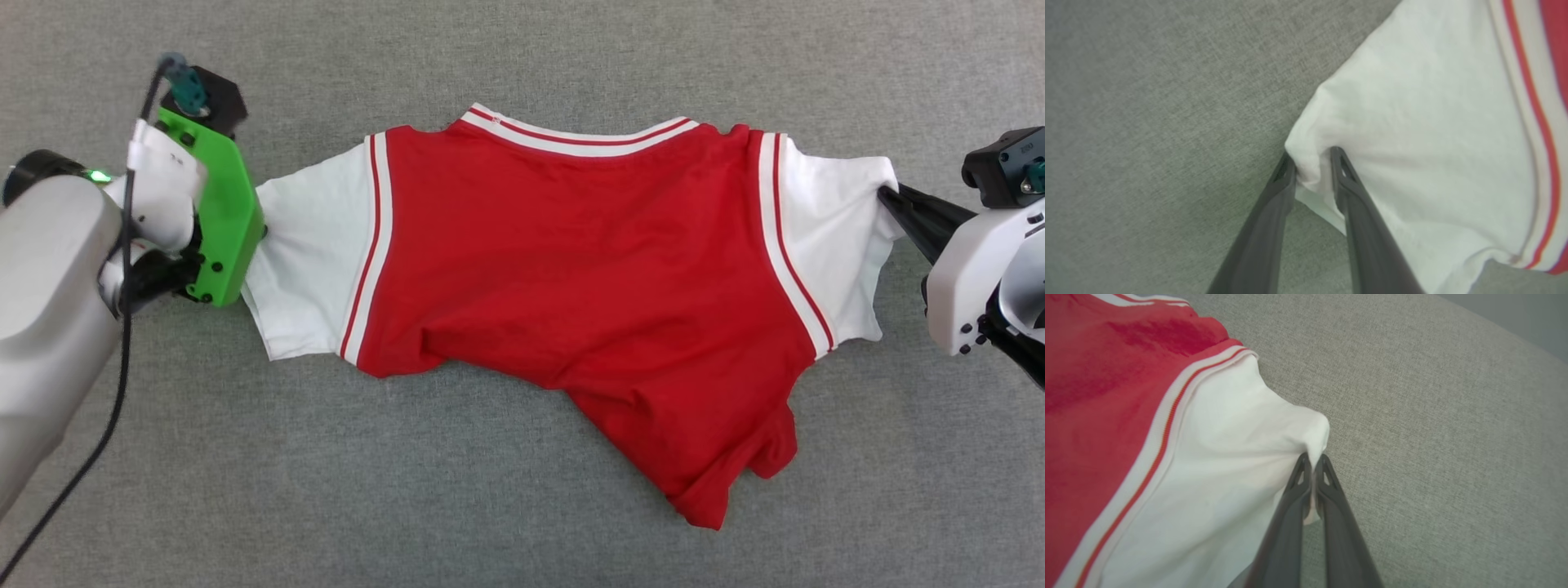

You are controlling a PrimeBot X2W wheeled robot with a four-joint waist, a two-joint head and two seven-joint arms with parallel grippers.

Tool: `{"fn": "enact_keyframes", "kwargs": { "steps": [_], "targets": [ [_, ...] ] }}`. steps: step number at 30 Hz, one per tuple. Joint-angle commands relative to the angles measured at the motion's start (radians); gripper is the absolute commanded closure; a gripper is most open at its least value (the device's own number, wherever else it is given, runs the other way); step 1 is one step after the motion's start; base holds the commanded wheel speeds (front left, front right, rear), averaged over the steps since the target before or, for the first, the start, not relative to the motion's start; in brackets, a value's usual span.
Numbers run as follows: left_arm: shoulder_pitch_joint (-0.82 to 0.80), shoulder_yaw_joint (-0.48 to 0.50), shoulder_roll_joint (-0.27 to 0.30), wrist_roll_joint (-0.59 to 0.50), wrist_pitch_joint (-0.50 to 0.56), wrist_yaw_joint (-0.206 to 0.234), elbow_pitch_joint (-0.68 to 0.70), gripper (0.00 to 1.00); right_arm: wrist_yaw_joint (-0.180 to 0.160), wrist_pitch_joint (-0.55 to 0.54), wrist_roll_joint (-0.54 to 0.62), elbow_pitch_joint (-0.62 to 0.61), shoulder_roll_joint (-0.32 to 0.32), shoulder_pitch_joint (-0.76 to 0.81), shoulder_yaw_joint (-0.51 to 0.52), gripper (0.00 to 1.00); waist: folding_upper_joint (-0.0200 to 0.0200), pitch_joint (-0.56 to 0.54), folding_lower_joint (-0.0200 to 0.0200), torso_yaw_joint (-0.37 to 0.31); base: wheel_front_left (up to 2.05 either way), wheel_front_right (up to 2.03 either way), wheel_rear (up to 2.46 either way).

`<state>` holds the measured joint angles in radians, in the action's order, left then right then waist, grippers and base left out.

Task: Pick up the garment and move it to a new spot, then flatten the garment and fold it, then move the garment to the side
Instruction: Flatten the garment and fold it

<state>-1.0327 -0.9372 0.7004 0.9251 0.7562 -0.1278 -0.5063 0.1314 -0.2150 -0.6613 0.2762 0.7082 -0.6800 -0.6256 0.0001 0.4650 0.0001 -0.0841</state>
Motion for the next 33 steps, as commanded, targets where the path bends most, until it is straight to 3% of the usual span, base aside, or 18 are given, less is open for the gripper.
{"fn": "enact_keyframes", "kwargs": {
  "steps": [1,6,18,25,33],
  "targets": [
    [0.046,-0.046,-0.015,0.011,-0.021,-0.003,-0.018,1.00,-0.001,0.009,0.006,0.004,-0.005,-0.015,-0.003,1.00,-0.0001,-0.012,-0.0001,0.003,0.00,0.00,0.00],
    [-0.006,-0.099,0.011,-0.011,-0.170,-0.003,0.005,1.00,-0.001,0.038,0.012,0.020,0.001,-0.012,0.006,1.00,-0.0001,-0.071,-0.0001,0.026,0.00,0.00,0.00],
    [-0.096,-0.124,0.029,-0.051,-0.511,-0.003,0.054,1.00,-0.001,0.074,-0.007,0.015,0.035,-0.001,0.062,1.00,-0.0001,-0.252,-0.0001,0.087,0.00,0.00,0.00],
    [-0.143,-0.096,0.046,-0.089,-0.614,0.002,0.106,1.00,-0.001,0.070,-0.006,-0.022,0.074,-0.035,0.106,1.00,-0.0001,-0.336,-0.0001,0.103,0.00,0.00,0.00],
    [-0.212,-0.043,0.066,-0.112,-0.674,0.039,0.203,1.00,-0.001,0.066,0.017,-0.073,0.080,-0.122,0.160,1.00,-0.0001,-0.409,-0.0001,0.099,0.00,0.00,0.00]
  ]
}}
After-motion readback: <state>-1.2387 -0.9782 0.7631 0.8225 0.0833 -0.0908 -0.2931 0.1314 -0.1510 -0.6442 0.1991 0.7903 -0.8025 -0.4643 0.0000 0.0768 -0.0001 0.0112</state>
